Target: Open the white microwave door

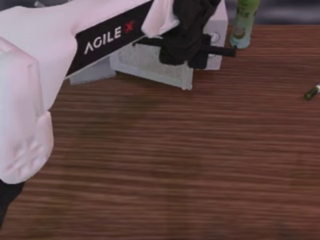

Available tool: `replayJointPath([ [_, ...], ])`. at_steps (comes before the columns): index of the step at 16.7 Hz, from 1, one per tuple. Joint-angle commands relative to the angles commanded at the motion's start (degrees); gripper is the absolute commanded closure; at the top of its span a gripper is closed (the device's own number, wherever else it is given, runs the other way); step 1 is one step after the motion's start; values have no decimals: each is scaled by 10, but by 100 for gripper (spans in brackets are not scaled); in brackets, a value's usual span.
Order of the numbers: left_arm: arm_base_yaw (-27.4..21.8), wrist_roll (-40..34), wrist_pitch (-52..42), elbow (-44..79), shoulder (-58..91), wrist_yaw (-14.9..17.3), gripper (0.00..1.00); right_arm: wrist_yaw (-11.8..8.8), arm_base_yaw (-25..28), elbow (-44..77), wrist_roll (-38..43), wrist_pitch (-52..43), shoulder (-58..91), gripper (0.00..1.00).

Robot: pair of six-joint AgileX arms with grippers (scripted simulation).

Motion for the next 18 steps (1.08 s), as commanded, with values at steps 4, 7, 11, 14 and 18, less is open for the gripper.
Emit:
replayJointPath([
  [4, 6, 35, 31, -61, -36, 17, 100, 0, 0, 0, 0, 0, 0, 0],
  [7, 7, 40, 35, -70, -41, 20, 100, 0, 0, 0, 0, 0, 0, 0],
  [11, 7, 40, 35, -70, -41, 20, 100, 0, 0, 0, 0, 0, 0, 0],
  [14, 7, 40, 35, -70, -41, 20, 100, 0, 0, 0, 0, 0, 0, 0],
  [18, 7, 40, 35, -70, -41, 20, 100, 0, 0, 0, 0, 0, 0, 0],
])
